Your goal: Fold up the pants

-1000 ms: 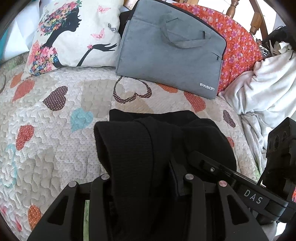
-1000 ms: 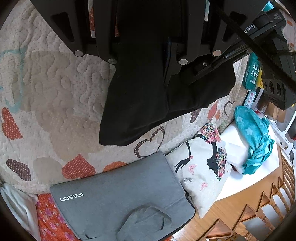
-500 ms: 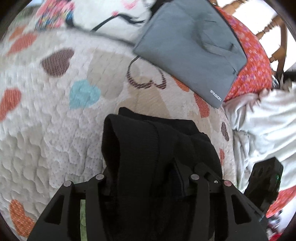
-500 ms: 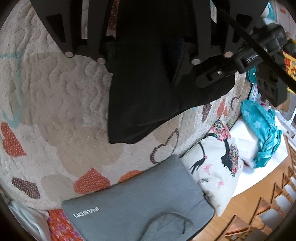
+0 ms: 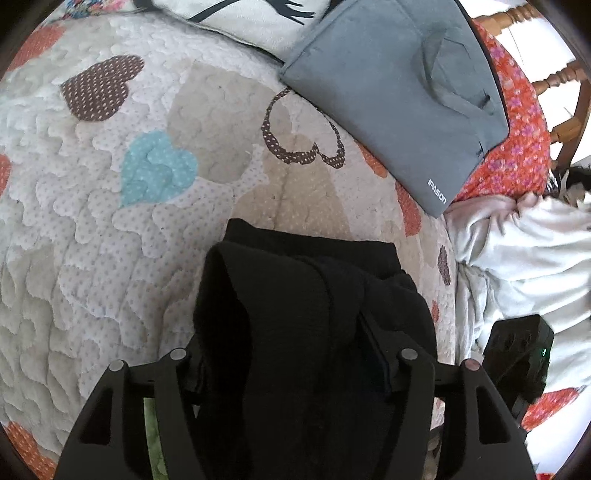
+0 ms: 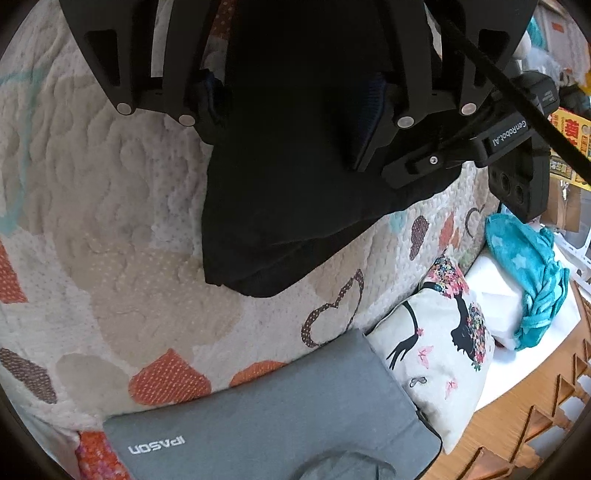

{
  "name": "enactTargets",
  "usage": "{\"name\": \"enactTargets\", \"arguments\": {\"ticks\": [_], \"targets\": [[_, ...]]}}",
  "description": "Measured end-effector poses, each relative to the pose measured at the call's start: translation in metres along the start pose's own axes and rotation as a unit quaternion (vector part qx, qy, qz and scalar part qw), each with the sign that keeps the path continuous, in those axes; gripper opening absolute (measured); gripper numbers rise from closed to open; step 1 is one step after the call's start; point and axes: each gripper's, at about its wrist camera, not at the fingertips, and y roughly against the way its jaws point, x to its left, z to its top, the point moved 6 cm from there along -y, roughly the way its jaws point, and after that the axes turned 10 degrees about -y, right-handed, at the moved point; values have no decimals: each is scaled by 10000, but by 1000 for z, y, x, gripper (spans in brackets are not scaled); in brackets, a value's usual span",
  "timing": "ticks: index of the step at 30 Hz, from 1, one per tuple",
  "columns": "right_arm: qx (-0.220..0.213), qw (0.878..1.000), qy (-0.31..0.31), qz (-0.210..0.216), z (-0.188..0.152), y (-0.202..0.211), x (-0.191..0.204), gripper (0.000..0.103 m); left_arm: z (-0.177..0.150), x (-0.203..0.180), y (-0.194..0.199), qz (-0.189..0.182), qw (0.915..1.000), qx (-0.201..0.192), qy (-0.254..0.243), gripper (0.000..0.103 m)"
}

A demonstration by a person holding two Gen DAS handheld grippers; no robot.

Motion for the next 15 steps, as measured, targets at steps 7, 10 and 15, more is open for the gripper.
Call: {"name": "enactTargets", "arguments": {"ticks": [7,10,15], "targets": [[-317,9969,673,-246,-2,14,28,36,2,-27,15,443,9956,-306,-773,39],[-539,9945,858,-272,0,24,38,34,7,-36,23,508,9927,-481,-979,39],[-612,9939,861,-323,6,22,33,33,13,-28,8,449,9952,-342,-794,40]]}}
